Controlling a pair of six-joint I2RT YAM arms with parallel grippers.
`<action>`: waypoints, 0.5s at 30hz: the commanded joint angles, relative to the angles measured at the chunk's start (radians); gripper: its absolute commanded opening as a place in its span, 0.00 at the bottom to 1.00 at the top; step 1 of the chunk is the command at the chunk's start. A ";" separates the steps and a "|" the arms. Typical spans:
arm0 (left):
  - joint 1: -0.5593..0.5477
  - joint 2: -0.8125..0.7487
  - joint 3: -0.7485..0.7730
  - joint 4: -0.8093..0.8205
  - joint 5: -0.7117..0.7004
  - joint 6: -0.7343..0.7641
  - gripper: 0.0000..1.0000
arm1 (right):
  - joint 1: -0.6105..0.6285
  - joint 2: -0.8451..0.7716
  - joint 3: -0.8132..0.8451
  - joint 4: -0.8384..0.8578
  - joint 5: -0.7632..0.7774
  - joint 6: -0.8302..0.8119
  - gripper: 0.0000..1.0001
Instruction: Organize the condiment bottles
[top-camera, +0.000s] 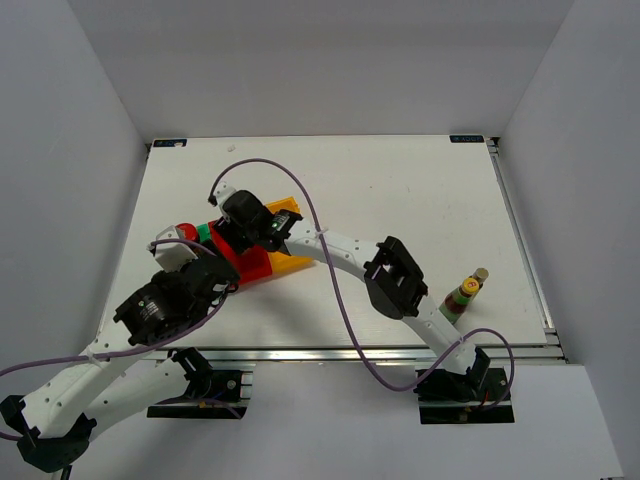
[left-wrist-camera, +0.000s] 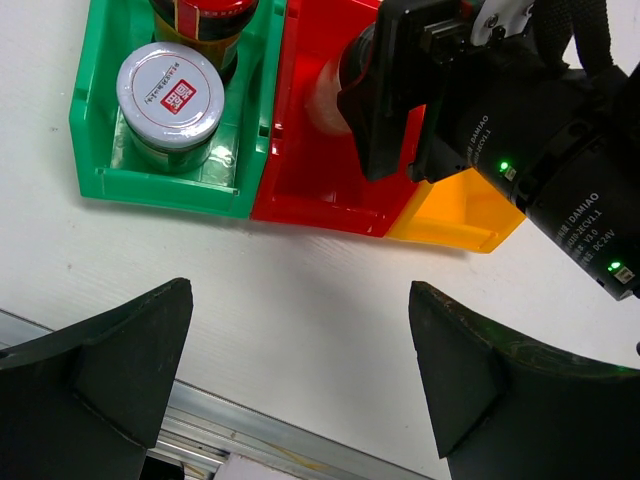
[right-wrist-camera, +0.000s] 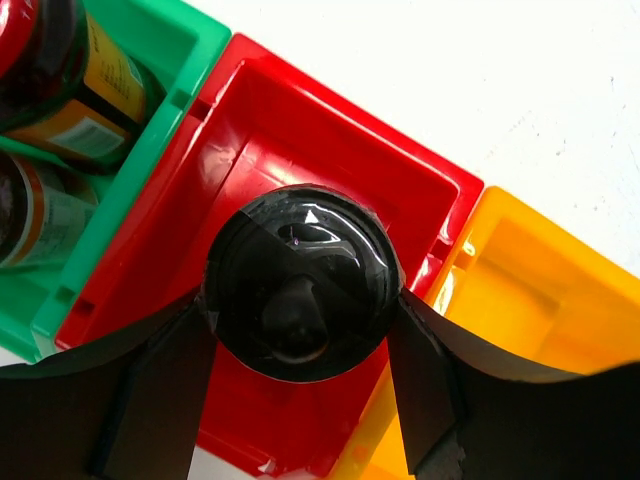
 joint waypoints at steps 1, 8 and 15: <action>-0.005 -0.001 -0.013 0.001 -0.021 -0.011 0.98 | 0.006 -0.008 0.063 0.108 0.021 -0.002 0.52; -0.005 0.000 -0.015 0.002 -0.013 -0.009 0.98 | 0.006 -0.008 0.062 0.126 0.039 -0.007 0.83; -0.003 -0.003 -0.013 0.005 -0.004 -0.006 0.98 | 0.006 -0.054 0.056 0.147 0.038 -0.016 0.89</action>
